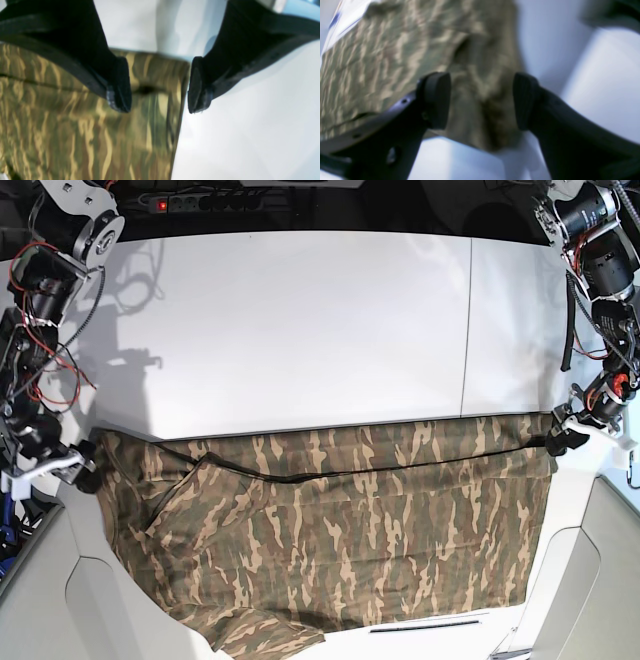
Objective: Fold the T-shirt properly
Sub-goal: 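Lift the hem with both grippers and pull it toward the robot, then drag the shirt by the hem toward the robot with both grippers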
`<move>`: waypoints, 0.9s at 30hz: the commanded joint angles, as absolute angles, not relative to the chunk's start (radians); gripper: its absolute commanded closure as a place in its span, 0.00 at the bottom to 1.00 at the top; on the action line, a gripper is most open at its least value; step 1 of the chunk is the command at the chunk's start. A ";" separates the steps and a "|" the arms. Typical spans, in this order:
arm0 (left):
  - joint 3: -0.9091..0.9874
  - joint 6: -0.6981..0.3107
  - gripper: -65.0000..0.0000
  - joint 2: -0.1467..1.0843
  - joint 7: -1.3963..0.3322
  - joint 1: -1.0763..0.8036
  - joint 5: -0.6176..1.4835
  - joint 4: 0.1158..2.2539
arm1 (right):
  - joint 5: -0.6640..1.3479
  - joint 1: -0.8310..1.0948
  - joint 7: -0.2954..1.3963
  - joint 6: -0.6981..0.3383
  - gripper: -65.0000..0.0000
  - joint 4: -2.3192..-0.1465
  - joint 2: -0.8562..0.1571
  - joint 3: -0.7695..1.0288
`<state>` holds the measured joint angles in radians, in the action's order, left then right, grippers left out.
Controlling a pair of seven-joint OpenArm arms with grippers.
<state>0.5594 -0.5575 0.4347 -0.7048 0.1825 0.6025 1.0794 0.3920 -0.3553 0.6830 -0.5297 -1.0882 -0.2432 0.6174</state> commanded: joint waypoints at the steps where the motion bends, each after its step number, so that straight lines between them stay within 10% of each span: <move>1: 0.562 -0.565 0.38 0.455 -0.676 0.196 0.622 1.097 | 0.413 -0.371 0.648 -0.535 0.40 -1.106 -0.255 0.636; 27: 0.562 -0.497 0.27 0.384 -0.490 0.164 0.534 0.939 | 0.427 -0.363 0.511 -0.500 0.40 -0.918 -0.214 0.570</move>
